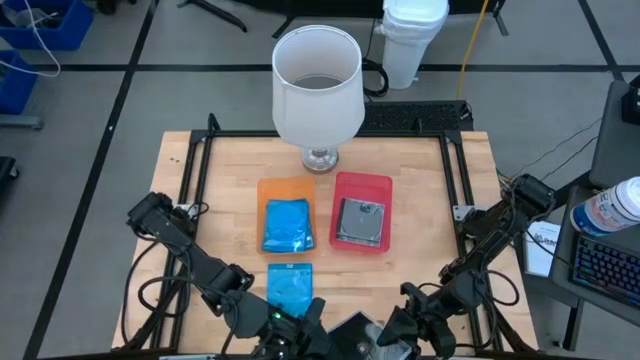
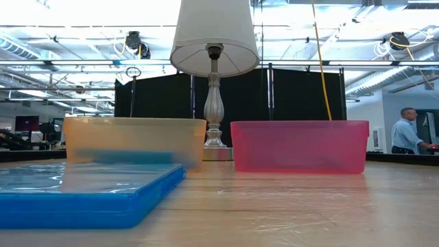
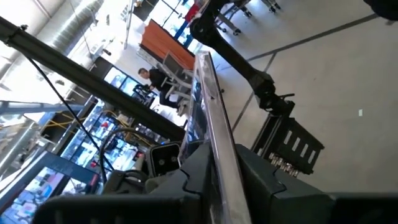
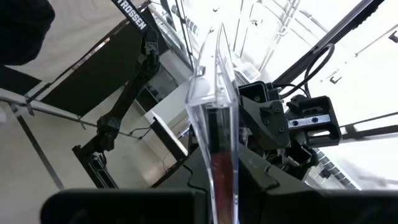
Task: Pick & place jewel cases by type
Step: Put the black CD case into the red bin
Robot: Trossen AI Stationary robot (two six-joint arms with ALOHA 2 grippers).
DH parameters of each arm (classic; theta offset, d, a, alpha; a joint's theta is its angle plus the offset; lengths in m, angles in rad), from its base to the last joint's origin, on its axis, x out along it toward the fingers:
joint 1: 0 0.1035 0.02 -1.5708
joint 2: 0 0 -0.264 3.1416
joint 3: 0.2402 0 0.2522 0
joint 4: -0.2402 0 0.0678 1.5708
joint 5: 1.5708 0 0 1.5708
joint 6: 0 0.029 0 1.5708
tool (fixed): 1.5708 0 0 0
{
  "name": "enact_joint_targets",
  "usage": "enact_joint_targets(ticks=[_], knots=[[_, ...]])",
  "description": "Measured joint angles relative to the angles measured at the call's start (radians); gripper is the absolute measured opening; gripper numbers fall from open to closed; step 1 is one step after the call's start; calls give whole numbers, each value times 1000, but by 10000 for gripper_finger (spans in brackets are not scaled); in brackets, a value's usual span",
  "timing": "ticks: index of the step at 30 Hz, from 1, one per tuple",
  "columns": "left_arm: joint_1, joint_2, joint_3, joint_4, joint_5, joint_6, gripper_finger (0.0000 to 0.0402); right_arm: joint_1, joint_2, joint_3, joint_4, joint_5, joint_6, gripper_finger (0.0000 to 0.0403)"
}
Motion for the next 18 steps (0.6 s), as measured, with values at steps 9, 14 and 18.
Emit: enact_joint_targets(ticks=[9, 14, 18], knots=[[-23, 2, 0, -32, -77, 91, 140, 0, 0, 0, 4, 7, -22, 22], [-58, 2, 0, -61, -110, 187, 199, 0, 2, 0, 0, 19, -23, 19], [-82, 2, 0, -60, -133, 192, 245, 0, 2, 0, -7, 25, -19, 19]])
